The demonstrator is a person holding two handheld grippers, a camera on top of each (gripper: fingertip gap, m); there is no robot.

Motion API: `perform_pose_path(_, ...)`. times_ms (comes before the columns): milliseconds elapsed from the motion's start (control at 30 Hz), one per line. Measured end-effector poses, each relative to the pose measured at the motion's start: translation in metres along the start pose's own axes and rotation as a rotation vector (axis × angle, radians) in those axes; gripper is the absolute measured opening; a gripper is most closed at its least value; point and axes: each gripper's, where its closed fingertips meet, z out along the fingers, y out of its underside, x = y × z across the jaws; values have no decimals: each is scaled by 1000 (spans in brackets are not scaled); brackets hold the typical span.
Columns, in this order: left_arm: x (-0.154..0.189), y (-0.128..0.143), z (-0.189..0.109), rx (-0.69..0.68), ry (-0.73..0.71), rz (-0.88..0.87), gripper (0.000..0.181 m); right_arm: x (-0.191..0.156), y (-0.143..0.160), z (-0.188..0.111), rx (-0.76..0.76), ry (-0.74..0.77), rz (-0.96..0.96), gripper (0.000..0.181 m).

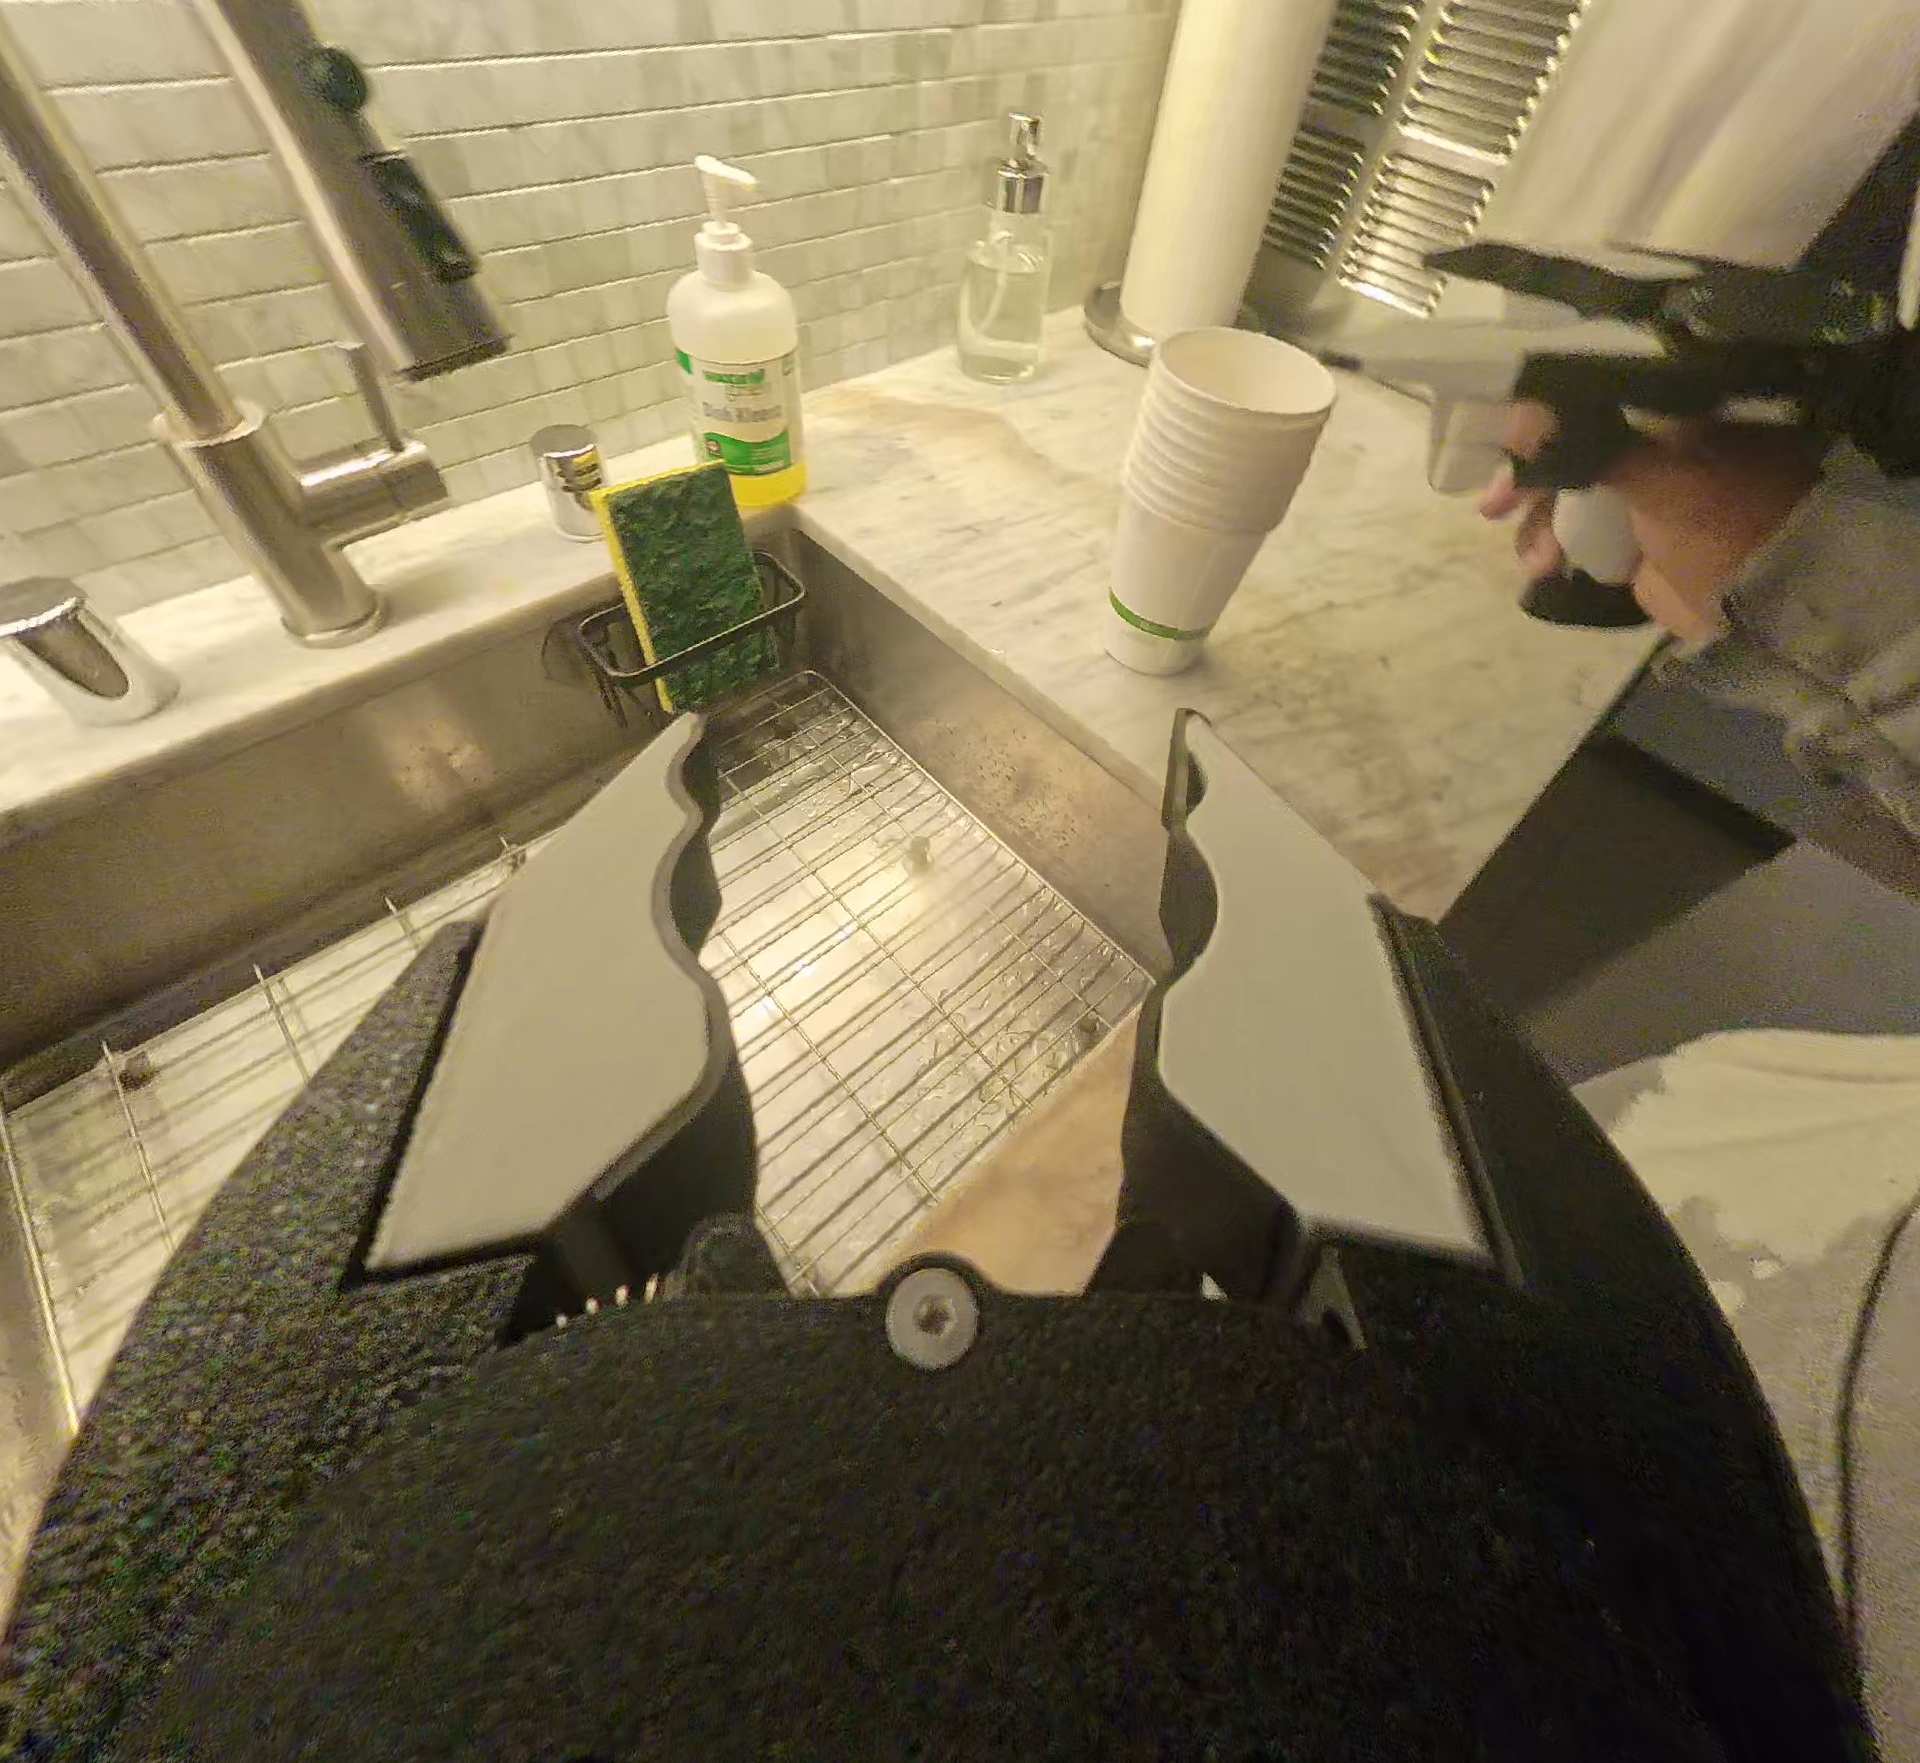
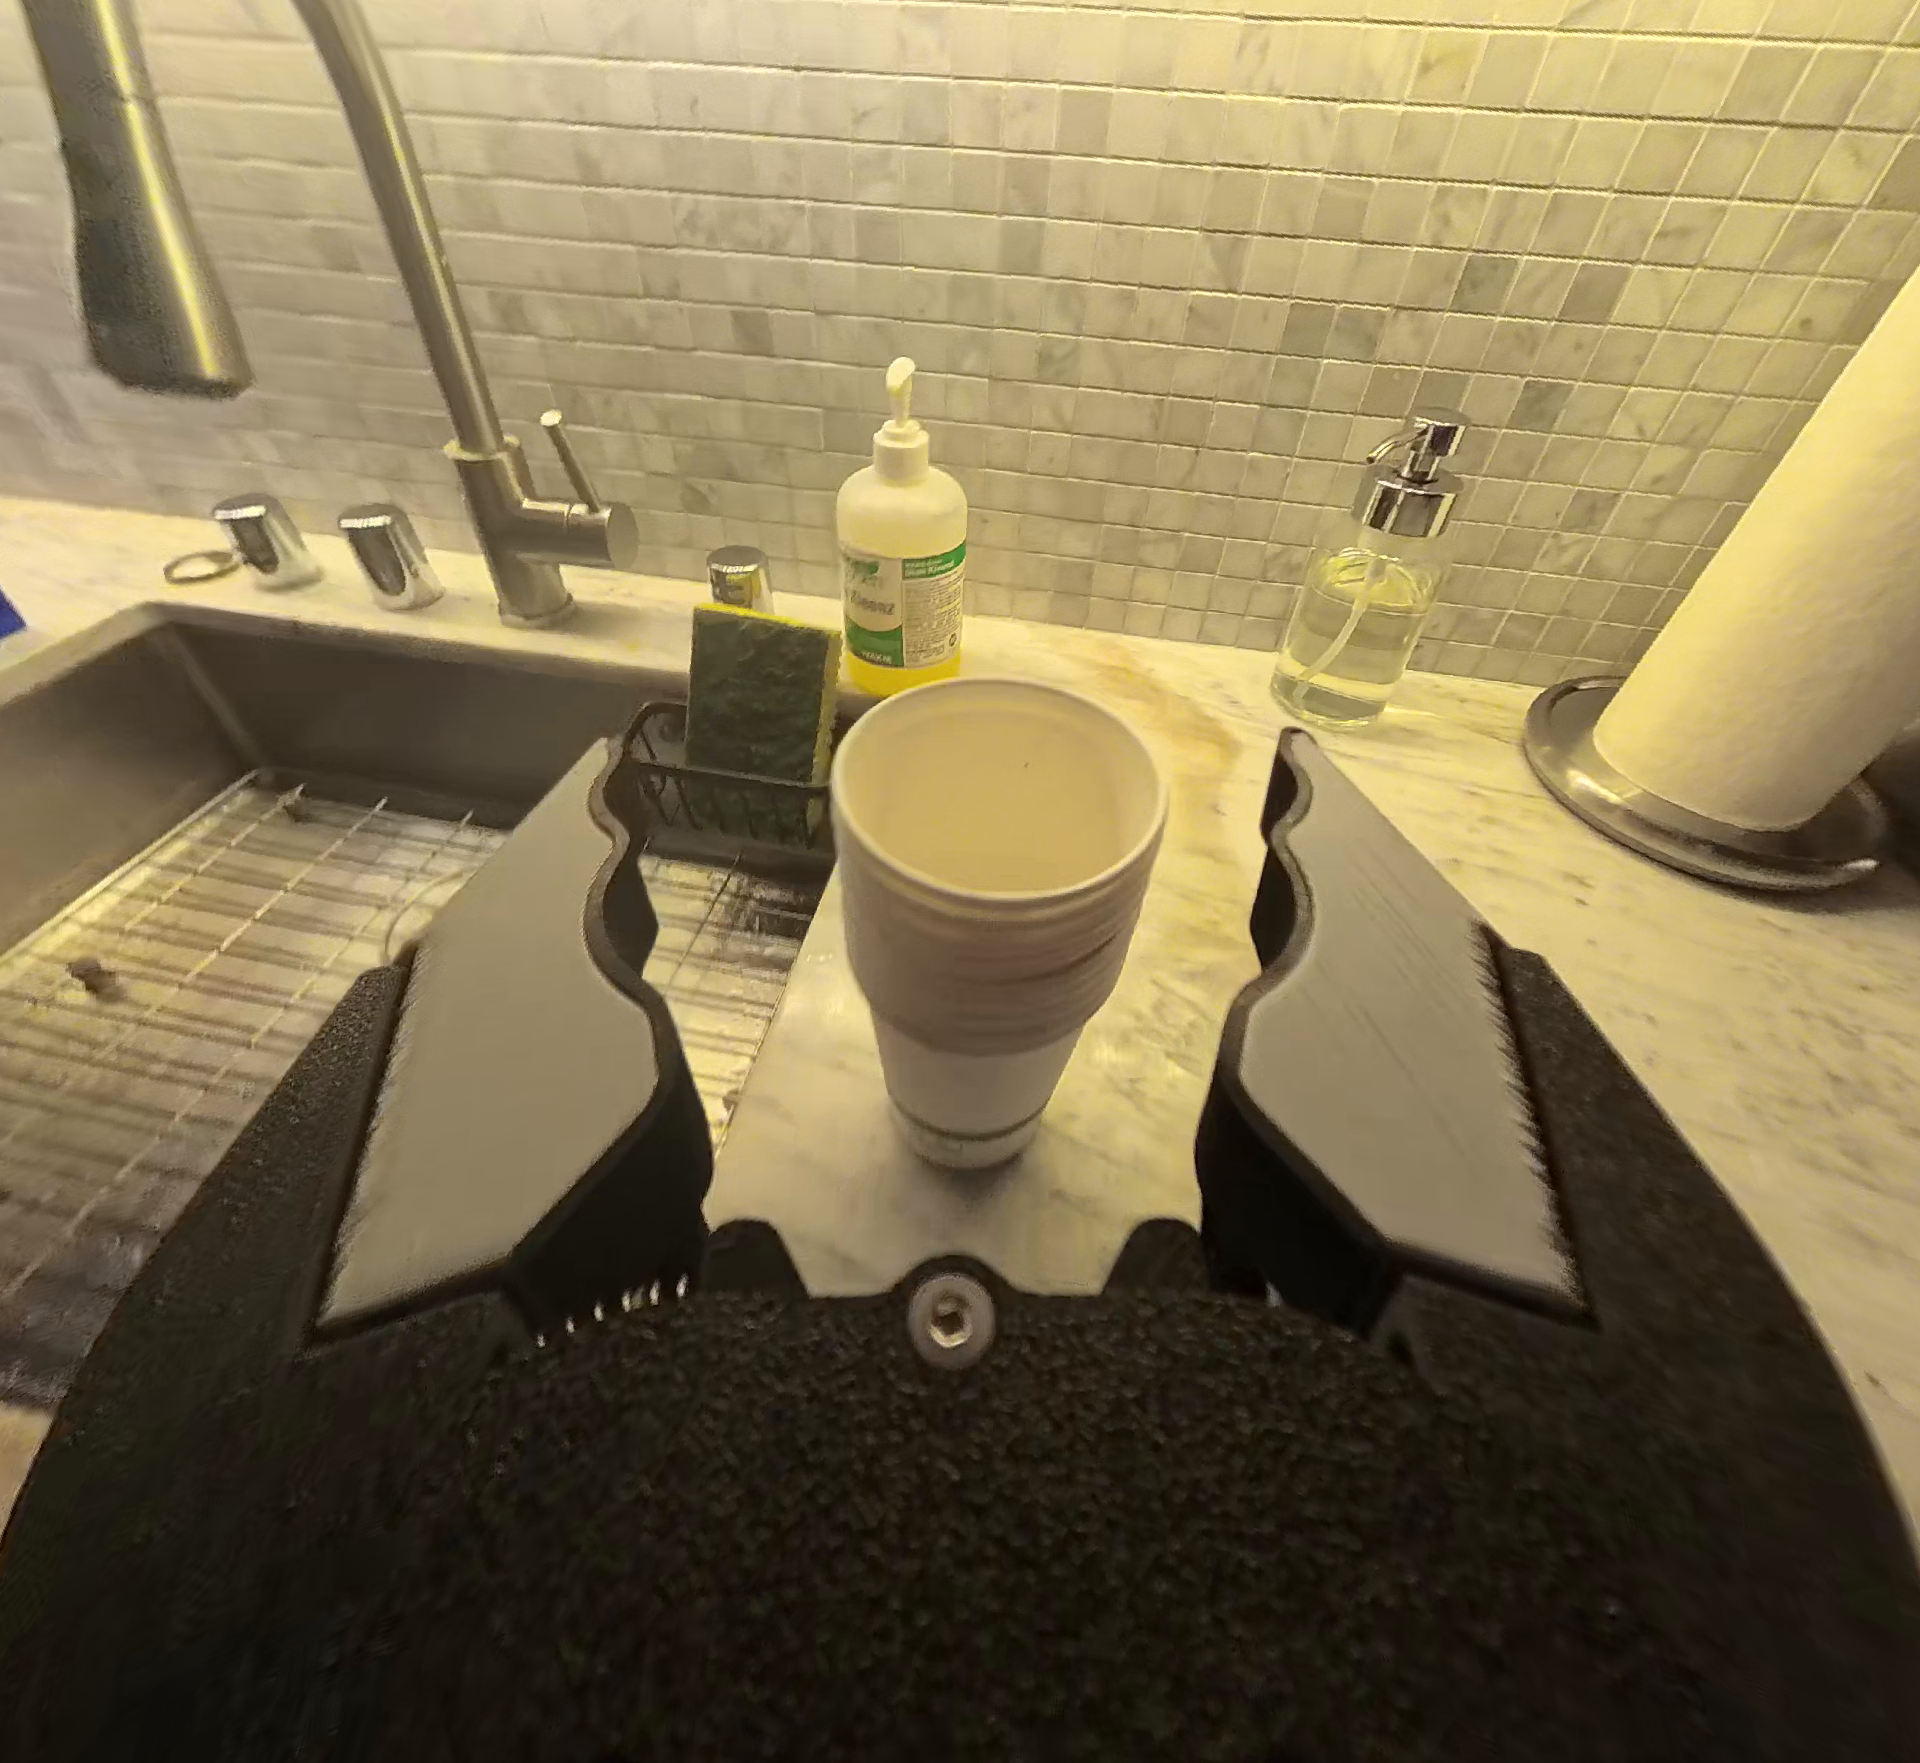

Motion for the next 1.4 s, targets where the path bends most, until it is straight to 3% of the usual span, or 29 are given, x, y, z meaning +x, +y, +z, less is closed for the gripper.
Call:
perform_pose_path(133, -21, 6, -15, 29, -84, -96, 86, -21, 12, -17, -23, -32, -45, 117)
perform_pose_path(333, -47, 26, -47, 30, -226, -146, 86, -49, 34, -41, -29, -62, 51, 117)
perform_pose_path(533, -69, 47, -82, 33, -342, -165, 90, -99, 60, -63, -87, -119, 30, 118)
perform_pose_path(800, -88, 79, -131, 13, -365, -197, 93, -163, 66, -109, -129, -100, 40, 118)
perform_pose_path(1133, -103, 133, -237, -5, -360, -214, 97, -187, 73, -205, -179, 112, 101, 119)
perform_pose_path(1400, -104, 166, -327, -12, -459, -227, 97, -195, 72, -272, -176, 165, 134, 119)
